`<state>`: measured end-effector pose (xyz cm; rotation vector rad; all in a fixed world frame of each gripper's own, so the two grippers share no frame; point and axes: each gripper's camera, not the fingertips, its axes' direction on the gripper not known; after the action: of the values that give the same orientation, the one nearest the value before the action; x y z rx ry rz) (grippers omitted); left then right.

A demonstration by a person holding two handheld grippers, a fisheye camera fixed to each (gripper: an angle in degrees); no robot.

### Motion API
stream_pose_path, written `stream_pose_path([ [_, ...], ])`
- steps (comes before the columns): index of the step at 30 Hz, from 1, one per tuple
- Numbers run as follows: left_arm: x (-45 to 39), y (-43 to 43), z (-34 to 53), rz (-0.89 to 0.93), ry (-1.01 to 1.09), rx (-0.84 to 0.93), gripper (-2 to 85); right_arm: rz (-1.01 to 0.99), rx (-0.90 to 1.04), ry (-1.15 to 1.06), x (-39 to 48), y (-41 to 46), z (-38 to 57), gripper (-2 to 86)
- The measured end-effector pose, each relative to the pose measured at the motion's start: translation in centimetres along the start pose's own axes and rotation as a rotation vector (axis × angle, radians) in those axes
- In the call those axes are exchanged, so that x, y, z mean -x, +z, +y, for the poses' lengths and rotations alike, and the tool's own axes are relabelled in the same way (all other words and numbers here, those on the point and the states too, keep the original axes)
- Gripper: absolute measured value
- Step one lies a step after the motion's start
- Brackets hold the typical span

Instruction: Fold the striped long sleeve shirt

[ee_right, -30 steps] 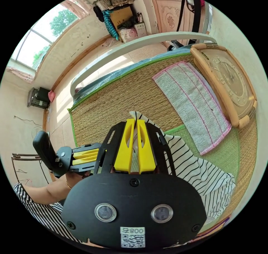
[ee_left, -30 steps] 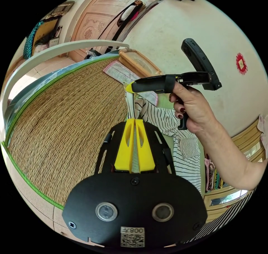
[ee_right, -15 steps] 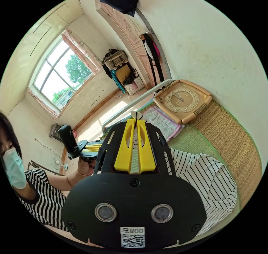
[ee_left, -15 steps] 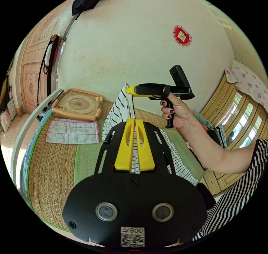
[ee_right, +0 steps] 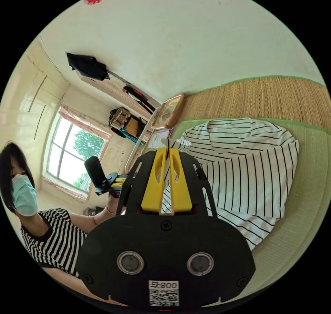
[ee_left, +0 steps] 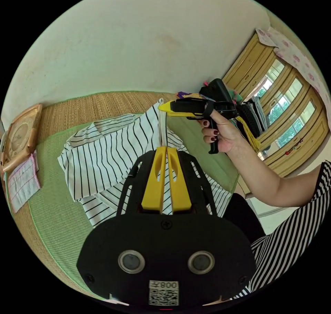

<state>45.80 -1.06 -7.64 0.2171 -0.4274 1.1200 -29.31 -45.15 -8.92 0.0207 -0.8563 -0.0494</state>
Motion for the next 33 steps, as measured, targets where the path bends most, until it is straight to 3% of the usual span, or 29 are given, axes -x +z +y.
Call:
stream_pose_path([
  [13,-8.3,12.1,-14.8,0.042,0.0,0.192,0.1,-0.018,0.028,0.136,-21.1,-0.4,15.9,1.0],
  [23,-12.7,17.5,-24.5,0.074,0.01,0.205,0.2,0.02,0.033,0.122,-28.1,1.1,20.1,1.0],
  [33,-15.0,25.0,-28.9,0.106,0.009,0.287,0.2,0.073,0.086,0.212,-35.4,5.1,25.1,1.3],
])
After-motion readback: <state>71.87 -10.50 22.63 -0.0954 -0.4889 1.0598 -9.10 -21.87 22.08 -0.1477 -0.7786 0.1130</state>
